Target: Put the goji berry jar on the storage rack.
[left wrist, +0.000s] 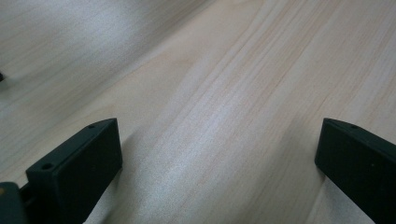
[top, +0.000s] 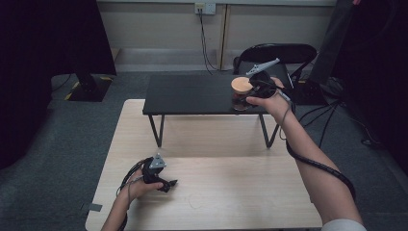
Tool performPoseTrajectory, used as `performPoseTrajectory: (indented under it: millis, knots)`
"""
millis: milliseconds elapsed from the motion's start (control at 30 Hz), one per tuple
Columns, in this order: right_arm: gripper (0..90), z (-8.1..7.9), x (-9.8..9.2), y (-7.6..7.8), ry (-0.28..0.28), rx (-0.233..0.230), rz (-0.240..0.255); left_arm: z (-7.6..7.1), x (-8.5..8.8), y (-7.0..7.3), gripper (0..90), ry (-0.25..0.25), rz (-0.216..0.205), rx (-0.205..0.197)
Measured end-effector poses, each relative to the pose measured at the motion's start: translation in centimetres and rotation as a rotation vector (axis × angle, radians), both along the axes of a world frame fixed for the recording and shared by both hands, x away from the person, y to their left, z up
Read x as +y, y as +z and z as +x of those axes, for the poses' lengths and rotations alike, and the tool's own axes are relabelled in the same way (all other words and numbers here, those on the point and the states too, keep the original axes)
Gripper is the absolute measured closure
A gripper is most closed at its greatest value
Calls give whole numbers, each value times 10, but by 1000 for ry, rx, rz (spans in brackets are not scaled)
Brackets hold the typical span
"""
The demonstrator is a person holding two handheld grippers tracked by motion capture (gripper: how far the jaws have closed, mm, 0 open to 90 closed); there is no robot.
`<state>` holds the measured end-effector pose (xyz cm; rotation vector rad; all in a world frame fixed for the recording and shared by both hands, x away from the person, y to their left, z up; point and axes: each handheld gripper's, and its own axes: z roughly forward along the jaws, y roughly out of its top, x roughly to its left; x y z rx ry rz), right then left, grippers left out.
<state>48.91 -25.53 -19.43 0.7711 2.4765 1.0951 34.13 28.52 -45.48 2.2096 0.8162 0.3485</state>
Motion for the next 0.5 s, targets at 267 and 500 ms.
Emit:
performPoseTrajectory:
  millis: [267, 500]
  knots:
    - [259, 9, 1, -4, -14, 13, 8, 0, 0, 0, 0, 1, -2, 0]
    - [259, 14, 1, -8, -18, 22, 3, 0, 0, 0, 0, 1, -2, 0]
